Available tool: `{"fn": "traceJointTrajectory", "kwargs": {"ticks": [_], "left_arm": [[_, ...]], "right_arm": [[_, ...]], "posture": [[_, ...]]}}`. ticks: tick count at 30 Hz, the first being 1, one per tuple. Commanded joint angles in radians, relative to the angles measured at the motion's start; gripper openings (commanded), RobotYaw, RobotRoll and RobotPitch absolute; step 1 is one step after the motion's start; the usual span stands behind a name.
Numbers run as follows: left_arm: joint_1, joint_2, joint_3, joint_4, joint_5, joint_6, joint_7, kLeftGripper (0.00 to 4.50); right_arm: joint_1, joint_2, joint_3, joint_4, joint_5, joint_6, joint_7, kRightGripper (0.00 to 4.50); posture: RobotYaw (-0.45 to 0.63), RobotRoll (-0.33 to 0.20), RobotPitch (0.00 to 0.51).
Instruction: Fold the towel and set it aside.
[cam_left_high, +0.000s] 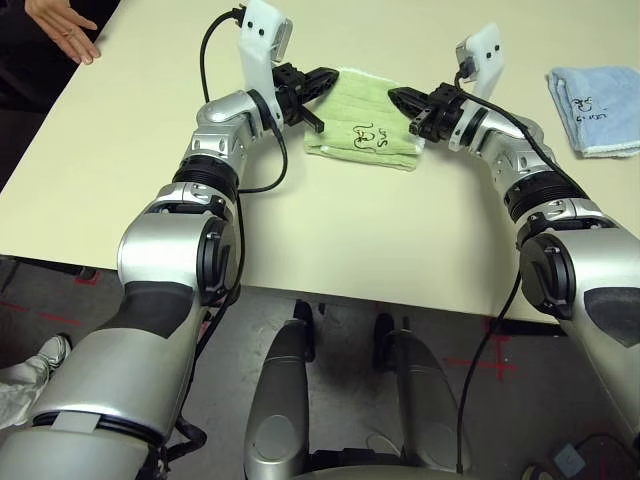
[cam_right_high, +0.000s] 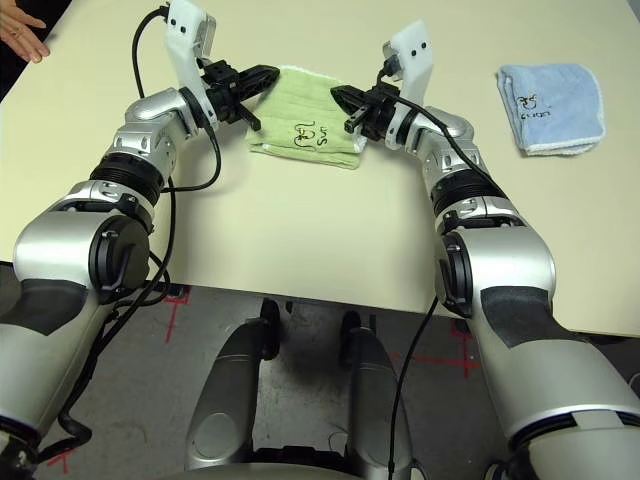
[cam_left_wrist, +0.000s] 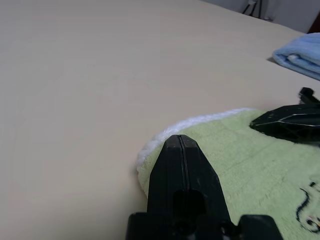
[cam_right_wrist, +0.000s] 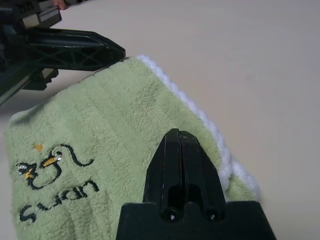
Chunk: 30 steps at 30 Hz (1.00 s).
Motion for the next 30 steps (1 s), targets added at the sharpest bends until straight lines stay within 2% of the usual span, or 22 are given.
{"fn": "traceJointTrajectory", "kwargs": {"ticks": [1,3,7,13,22,30], "left_arm": [[0.01,-0.006,-0.007,0.018,0.013,0.007,-0.023,0.01],[0.003,-0.004,-0.002,0.013,0.003,-0.003,-0.066,0.01],[-0.068,0.018,0.044,-0.031,-0.078,-0.043,-0.292,0.01],[-0.097,0.045,0.043,-0.054,-0.1,-0.042,-0.429,0.01],[-0.029,0.05,-0.01,-0.025,-0.043,-0.056,-0.364,0.01],[-0.024,0.042,-0.03,-0.003,-0.002,-0.043,-0.24,0.01]], "right_arm": [[0.012,-0.009,-0.008,0.005,-0.003,-0.013,0.001,0.0],[0.004,-0.015,-0.013,-0.003,0.005,-0.025,0.022,0.0],[-0.041,-0.054,-0.069,-0.069,0.094,-0.016,0.182,0.0],[-0.043,-0.083,-0.077,-0.119,0.123,-0.002,0.241,0.0],[-0.022,-0.024,-0.055,-0.095,0.094,-0.033,0.163,0.0],[-0.039,-0.005,-0.037,-0.051,0.053,-0.046,0.107,0.0]], "posture": [[0.02,0.0,0.406],[0.02,0.0,0.426],[0.03,0.0,0.447],[0.04,0.0,0.464],[0.03,0.0,0.48],[0.03,0.0,0.478]]}}
